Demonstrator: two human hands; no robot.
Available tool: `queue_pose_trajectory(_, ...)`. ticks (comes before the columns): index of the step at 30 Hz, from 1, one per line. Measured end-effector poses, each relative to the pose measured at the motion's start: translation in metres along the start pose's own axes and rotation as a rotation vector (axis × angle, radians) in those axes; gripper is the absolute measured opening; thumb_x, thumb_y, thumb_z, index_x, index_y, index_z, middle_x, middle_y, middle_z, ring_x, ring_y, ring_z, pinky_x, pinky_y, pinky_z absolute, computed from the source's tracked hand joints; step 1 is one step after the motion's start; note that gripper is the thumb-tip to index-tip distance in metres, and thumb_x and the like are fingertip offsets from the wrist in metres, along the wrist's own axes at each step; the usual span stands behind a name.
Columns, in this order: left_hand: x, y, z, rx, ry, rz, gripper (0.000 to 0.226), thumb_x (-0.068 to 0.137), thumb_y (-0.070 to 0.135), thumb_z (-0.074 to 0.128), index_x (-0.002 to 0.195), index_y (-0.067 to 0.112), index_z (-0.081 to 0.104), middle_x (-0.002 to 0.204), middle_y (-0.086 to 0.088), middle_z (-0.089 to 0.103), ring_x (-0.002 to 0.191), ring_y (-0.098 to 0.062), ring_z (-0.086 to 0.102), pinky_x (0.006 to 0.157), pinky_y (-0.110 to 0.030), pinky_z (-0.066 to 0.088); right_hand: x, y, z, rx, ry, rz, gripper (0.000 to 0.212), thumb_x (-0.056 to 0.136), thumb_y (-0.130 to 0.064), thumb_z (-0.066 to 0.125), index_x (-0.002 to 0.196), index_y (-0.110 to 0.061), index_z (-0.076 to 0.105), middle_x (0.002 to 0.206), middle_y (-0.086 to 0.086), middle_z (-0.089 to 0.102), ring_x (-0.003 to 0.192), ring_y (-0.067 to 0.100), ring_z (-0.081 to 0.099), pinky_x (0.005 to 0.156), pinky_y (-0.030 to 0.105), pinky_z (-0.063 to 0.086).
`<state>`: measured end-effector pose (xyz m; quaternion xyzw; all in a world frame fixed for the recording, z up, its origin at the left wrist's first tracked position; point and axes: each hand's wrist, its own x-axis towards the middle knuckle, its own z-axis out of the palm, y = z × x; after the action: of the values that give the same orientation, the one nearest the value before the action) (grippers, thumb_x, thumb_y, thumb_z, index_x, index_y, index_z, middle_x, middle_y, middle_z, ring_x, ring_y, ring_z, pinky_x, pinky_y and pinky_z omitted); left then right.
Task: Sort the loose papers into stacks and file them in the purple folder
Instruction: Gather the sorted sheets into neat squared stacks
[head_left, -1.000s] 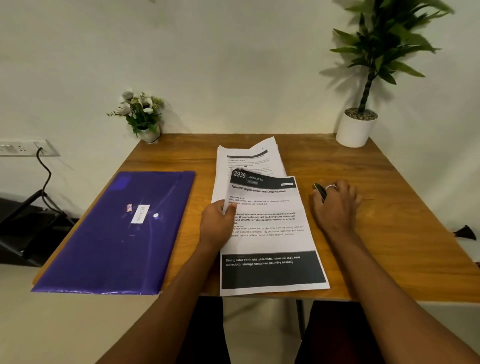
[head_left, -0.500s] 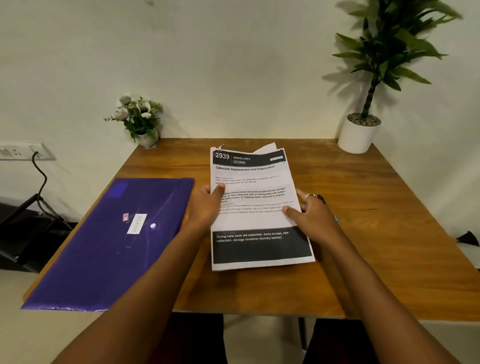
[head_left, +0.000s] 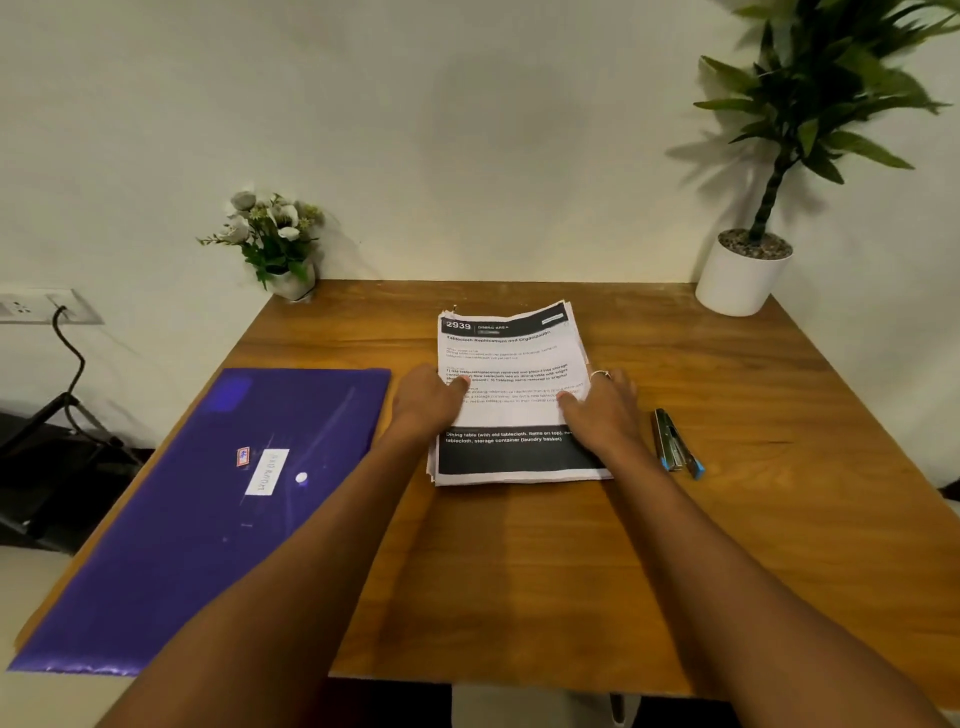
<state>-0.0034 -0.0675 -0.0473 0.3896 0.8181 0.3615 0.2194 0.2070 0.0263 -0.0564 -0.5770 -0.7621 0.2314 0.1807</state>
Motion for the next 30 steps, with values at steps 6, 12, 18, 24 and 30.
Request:
queue_pose_trajectory(6, 0.008, -0.004, 0.006, 0.046, 0.036, -0.005, 0.034, 0.098, 0.037, 0.062, 0.119, 0.012, 0.071, 0.118, -0.005, 0.074, 0.097, -0.022, 0.070, 0.080, -0.037, 0.058, 0.008, 0.000, -0.005, 0.158, -0.038, -0.012, 0.068, 0.095, -0.033, 0.068, 0.154, -0.015, 0.039, 0.149, 0.008, 0.046, 0.141, 0.029, 0.034, 0.111, 0.045, 0.036)
queue_pose_trajectory(12, -0.013, -0.007, 0.018, 0.167, 0.113, 0.053, 0.030, 0.102, 0.034, 0.057, 0.119, 0.013, 0.071, 0.115, -0.004, 0.074, 0.079, -0.013, 0.056, 0.060, -0.027, 0.039, -0.014, 0.014, -0.001, 0.098, -0.005, -0.052, 0.068, 0.097, -0.036, 0.065, 0.155, -0.015, 0.037, 0.150, 0.008, 0.044, 0.139, 0.027, 0.036, 0.109, 0.043, 0.040)
queue_pose_trajectory(18, -0.055, -0.018, 0.022, 0.174, 0.103, 0.078, 0.030, 0.101, 0.036, 0.057, 0.118, 0.015, 0.070, 0.112, 0.000, 0.073, 0.079, -0.012, 0.061, 0.062, -0.025, 0.045, -0.056, 0.030, -0.005, 0.065, 0.019, -0.073, 0.062, 0.097, -0.037, 0.062, 0.152, -0.016, 0.041, 0.151, 0.007, 0.043, 0.138, 0.027, 0.033, 0.109, 0.045, 0.038)
queue_pose_trajectory(24, -0.114, -0.030, 0.029, 0.176, 0.129, 0.097, 0.033, 0.101, 0.040, 0.055, 0.119, 0.015, 0.068, 0.110, -0.005, 0.067, 0.092, -0.021, 0.064, 0.081, -0.037, 0.055, -0.113, 0.048, -0.015, 0.063, 0.009, -0.088, 0.070, 0.100, -0.032, 0.060, 0.159, -0.013, 0.027, 0.158, 0.009, 0.035, 0.144, 0.031, 0.027, 0.115, 0.044, 0.031)
queue_pose_trajectory(30, -0.148, -0.030, 0.026, 0.210, 0.121, 0.125, 0.036, 0.103, 0.037, 0.053, 0.127, 0.012, 0.063, 0.115, -0.009, 0.063, 0.101, -0.021, 0.058, 0.082, -0.031, 0.045, -0.142, 0.054, -0.027, 0.117, -0.012, -0.081, 0.070, 0.098, -0.030, 0.064, 0.157, -0.013, 0.031, 0.157, 0.009, 0.036, 0.146, 0.030, 0.024, 0.116, 0.047, 0.030)
